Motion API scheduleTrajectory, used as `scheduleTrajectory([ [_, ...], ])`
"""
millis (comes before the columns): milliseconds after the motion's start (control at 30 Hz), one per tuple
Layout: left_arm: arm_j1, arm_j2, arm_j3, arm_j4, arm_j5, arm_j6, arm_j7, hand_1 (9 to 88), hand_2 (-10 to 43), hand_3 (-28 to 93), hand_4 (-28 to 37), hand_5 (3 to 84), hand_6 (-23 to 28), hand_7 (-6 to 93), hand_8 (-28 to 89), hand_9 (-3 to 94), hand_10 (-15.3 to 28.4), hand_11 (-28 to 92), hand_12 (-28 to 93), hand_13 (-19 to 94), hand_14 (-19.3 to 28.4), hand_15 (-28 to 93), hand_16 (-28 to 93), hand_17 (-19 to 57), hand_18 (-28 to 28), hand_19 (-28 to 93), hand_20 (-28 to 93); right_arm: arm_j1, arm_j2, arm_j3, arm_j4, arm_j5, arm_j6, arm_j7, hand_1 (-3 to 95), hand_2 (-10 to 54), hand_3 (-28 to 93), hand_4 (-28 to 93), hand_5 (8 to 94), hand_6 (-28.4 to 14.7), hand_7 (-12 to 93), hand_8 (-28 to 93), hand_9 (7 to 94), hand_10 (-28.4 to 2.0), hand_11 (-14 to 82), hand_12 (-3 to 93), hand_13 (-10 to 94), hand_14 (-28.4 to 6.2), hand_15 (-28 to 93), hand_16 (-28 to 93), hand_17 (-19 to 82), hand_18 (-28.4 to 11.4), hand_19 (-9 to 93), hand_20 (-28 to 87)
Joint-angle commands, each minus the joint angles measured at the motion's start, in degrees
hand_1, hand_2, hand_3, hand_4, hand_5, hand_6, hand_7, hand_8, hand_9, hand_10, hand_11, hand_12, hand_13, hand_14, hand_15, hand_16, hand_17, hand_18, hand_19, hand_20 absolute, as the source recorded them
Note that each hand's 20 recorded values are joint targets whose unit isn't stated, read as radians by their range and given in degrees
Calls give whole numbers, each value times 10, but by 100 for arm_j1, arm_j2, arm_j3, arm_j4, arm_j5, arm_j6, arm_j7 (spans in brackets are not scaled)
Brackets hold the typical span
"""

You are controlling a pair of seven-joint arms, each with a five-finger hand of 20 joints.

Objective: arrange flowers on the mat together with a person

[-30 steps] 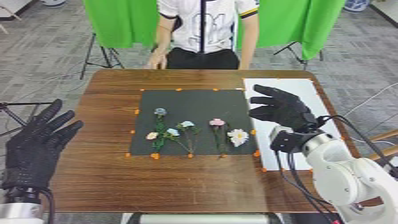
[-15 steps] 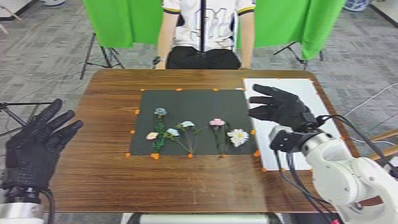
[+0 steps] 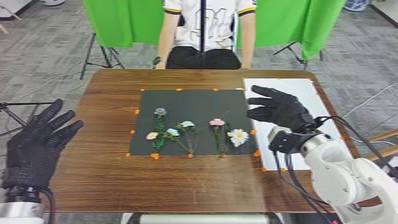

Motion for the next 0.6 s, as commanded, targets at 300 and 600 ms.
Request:
scheduleTrajectory([
  [300,-9,-134,14,-10,114,-91,-161,207,79,752,-264,335,61,89,-79,305,152,172,118,200,219,429,-52,-92,168,362,159,-6,3,-30,-50,35,23,-35,297,-15,769,-260,542,29,158,-133,550,-146,149,146,497,-154,464,118,128,-241,531,144],
  [600,48,-73,37,-12,57,-52,-15,206,80,752,-263,335,60,90,-80,305,152,171,118,200,219,428,-53,-93,168,362,159,14,22,-42,-40,75,13,-100,297,-13,771,-261,545,30,159,-134,552,-146,150,147,497,-153,464,117,128,-240,530,144],
])
